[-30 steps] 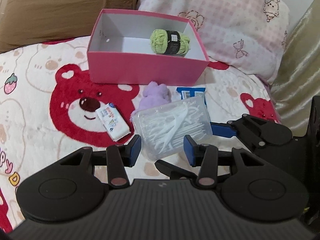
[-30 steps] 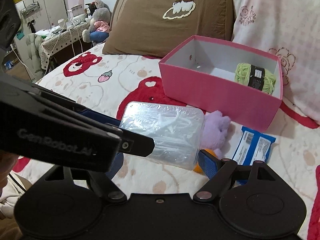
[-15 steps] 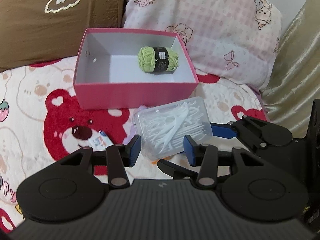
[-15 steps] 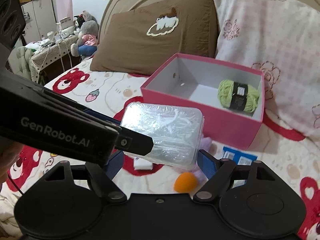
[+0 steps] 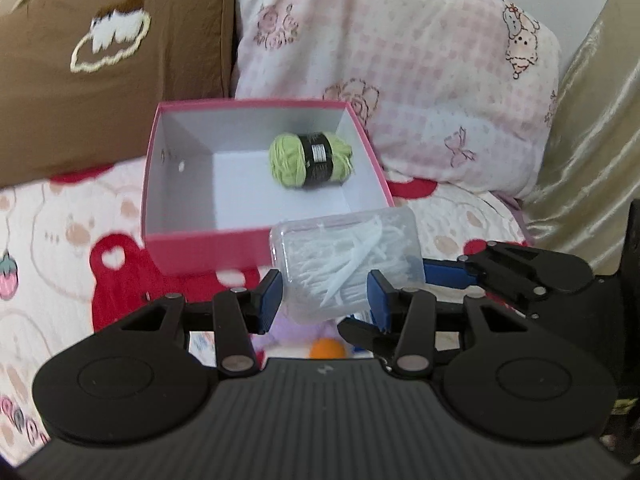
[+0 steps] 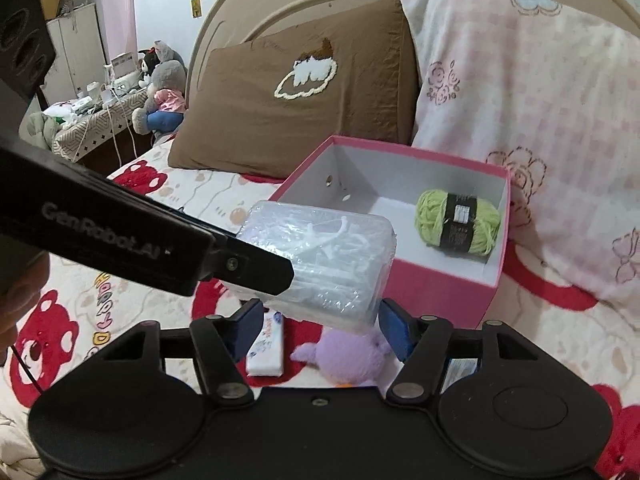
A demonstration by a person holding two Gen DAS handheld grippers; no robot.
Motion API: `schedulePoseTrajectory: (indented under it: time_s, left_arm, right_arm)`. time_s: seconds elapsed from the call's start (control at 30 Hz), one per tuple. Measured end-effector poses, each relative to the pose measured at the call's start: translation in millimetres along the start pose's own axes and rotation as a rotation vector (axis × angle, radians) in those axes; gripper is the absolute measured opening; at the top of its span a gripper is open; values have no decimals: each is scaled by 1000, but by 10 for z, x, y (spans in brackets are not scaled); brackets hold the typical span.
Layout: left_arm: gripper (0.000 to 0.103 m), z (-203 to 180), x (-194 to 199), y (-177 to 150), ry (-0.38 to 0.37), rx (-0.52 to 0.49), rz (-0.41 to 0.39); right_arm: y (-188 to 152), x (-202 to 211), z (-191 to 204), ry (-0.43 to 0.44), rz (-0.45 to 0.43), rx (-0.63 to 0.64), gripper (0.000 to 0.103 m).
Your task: Organize objects
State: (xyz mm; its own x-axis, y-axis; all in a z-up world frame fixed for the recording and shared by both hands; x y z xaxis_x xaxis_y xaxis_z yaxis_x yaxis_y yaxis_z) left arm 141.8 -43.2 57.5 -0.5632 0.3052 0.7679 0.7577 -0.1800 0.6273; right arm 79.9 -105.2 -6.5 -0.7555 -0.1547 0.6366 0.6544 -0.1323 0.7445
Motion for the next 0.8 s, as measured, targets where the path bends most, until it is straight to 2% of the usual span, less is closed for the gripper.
schedulePoseTrajectory:
  time_s: [0.23, 0.43, 0.57, 0.7, 0.8]
  left_arm:
    - [46, 91, -254, 305, -1, 29, 20]
    - [46, 195, -523, 672, -53, 51, 84]
    - [46, 224, -791, 845, -52, 66, 141]
    - [48, 237, -1158, 910, -37, 86, 190]
    - [48, 217, -1447, 878, -18, 87, 187]
  right_arm:
    - [242, -165, -191, -15, 15, -14, 68]
    - [548, -288, -462, 1, 34, -81, 68]
    - [688, -461, -655, 12, 77, -139, 68]
    - [728, -746, -788, -34, 138, -154, 67]
    - [706, -987, -913, -69, 181, -173, 67]
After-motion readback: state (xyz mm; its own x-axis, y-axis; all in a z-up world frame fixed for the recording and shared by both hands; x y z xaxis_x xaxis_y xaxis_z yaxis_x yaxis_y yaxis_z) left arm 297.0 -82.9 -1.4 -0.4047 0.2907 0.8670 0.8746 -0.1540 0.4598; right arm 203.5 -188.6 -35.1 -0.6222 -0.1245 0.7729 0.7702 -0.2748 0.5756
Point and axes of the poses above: each gripper's, at about its wrist camera, not at the fingertips, and x roughly against the way its jaws point, z to its left, y to its top, the point moved 2 cm from there along -x, roughly the way its jaws point, and after that the axes turned 8 degrees about y, right-handed, at the moved point
